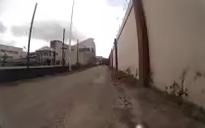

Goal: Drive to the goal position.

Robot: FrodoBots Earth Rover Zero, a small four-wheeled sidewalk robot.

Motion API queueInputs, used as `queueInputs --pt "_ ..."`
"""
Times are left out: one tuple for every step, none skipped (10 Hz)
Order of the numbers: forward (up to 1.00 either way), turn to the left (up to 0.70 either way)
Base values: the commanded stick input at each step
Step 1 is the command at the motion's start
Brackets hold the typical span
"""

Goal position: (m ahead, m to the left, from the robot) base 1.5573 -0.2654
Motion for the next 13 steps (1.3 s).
queueInputs --pt "0.3 0.0" --pt "0.3 0.0" --pt "0.3 0.05" --pt "0.3 0.18" --pt "0.3 0.32" --pt "0.3 0.46" --pt "0.3 0.59" --pt "0.3 0.6" --pt "0.3 0.58" --pt "0.3 0.43" --pt "0.3 0.28" --pt "0.3 0.13" --pt "0.3 0.0"
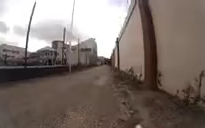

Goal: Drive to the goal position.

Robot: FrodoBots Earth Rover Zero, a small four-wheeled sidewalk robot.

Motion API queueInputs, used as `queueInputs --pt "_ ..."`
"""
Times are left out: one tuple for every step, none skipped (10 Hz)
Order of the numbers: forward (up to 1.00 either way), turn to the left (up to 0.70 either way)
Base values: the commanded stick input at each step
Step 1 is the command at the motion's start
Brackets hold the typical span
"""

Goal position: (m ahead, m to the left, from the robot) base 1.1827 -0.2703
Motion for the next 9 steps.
queueInputs --pt "0.3 0.0" --pt "0.3 0.0" --pt "0.3 0.0" --pt "0.3 0.0" --pt "0.3 0.0" --pt "0.3 0.04" --pt "0.3 0.1" --pt "0.3 0.17" --pt "0.3 0.24"
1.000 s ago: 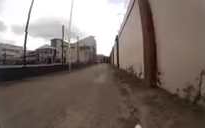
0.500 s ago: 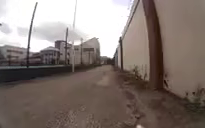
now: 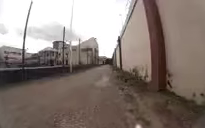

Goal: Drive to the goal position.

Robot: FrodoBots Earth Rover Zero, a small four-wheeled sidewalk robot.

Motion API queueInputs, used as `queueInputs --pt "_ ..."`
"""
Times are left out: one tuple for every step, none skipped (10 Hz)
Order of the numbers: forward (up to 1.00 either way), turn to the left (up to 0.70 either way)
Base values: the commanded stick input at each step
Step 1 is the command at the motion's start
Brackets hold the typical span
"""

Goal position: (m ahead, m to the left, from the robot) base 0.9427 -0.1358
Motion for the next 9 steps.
queueInputs --pt "0.3 0.31" --pt "0.3 0.37" --pt "0.3 0.44" --pt "0.3 0.51" --pt "0.3 0.58" --pt "0.3 0.6" --pt "0.3 0.6" --pt "0.3 0.6" --pt "0.3 0.59"
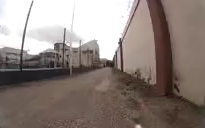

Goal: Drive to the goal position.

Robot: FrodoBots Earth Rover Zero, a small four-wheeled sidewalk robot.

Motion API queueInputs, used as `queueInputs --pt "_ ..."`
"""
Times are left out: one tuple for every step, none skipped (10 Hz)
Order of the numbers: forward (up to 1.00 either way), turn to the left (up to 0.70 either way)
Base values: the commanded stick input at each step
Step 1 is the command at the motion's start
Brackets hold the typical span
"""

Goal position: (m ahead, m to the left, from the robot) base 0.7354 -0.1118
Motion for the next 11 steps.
queueInputs --pt "0.3 0.38" --pt "0.3 0.18" --pt "0.3 0.0" --pt "0.3 0.0" --pt "0.3 0.0" --pt "0.3 0.0" --pt "0.3 0.0" --pt "0.3 0.0" --pt "0.3 0.0" --pt "0.3 0.0" --pt "0.3 0.0"
